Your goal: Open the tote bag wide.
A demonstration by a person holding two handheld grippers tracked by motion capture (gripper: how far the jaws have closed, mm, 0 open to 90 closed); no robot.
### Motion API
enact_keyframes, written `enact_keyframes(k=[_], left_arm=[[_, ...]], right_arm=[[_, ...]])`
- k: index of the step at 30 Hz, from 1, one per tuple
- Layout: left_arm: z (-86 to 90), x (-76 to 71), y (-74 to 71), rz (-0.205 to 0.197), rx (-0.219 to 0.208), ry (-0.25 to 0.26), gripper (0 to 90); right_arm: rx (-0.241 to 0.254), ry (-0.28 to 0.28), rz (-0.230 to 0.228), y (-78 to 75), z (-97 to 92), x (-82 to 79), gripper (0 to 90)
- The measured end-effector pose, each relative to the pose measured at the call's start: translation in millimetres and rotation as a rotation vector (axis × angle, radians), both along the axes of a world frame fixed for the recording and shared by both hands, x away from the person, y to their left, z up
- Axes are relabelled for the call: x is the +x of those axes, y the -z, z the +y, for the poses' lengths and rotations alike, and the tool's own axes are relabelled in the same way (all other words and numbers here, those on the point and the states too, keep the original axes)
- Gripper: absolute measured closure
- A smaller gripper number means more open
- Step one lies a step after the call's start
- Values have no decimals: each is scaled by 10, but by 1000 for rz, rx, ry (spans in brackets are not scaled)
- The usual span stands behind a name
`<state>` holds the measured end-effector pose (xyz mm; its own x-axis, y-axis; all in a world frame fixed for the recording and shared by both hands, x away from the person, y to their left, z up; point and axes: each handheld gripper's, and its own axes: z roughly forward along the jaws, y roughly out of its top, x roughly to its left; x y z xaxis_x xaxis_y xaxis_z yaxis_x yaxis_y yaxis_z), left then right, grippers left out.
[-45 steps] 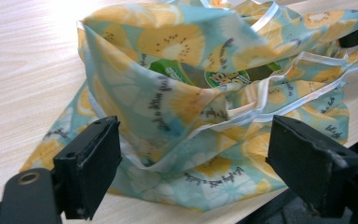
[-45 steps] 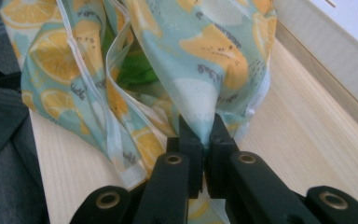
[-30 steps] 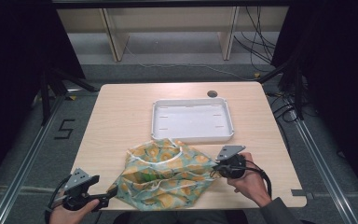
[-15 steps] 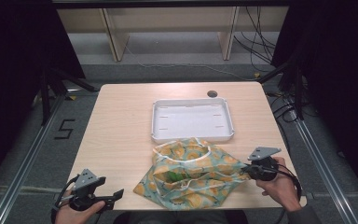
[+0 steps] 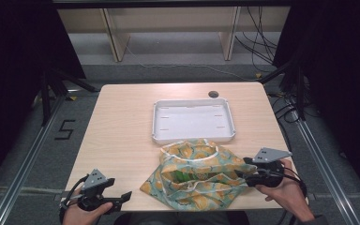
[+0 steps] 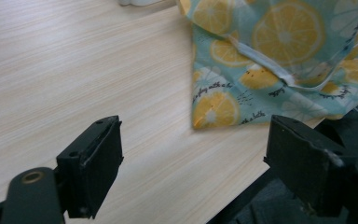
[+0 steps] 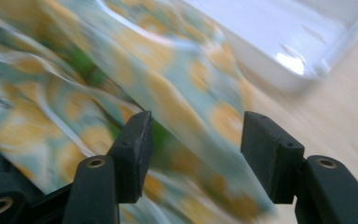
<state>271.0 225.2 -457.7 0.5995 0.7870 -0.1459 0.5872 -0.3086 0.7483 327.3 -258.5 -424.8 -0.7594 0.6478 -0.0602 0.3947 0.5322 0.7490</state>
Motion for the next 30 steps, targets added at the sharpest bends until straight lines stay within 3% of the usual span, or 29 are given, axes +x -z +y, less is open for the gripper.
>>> enact_keyframes(k=[3,4,5,9,11,12,13,14,15,17,20,24,25,26,30], left_arm=[[-33,3,-2,9,-1,4,180],[-33,3,-2,9,-1,4,180],[-41,10,3,2,-2,9,180],[-33,10,7,-4,3,6,180],[-32,7,7,9,-10,7,180],[-24,9,9,6,-5,8,180],[-13,11,6,6,2,16,180],[-8,9,5,4,7,18,180],[-9,9,7,2,5,17,180],[-10,7,4,14,6,19,180],[-34,5,8,6,2,12,179],[-46,3,-7,5,-4,29,187],[-64,3,0,-17,-19,23,193],[-61,-1,-23,-5,-10,38,201],[-136,-15,-89,-30,-56,54,225]], right_arm=[[-15,-88,-9,-31,265,5,420],[-15,-88,-9,-31,265,5,420],[-33,-138,6,-36,431,40,416],[-48,-200,24,5,716,163,434],[-78,-240,28,31,846,246,518],[-90,-248,31,48,912,287,615],[-105,-241,41,51,950,315,724],[-115,-249,22,49,974,361,795],[-122,-226,24,19,985,384,851],[-112,-236,-22,-63,989,446,900],[-86,-204,-67,-226,963,528,900],[-70,-165,-96,-362,932,649,900],[-72,-157,-95,-381,918,686,900],[-66,-148,-91,-384,915,705,900],[-49,-116,-68,-382,881,833,900]])
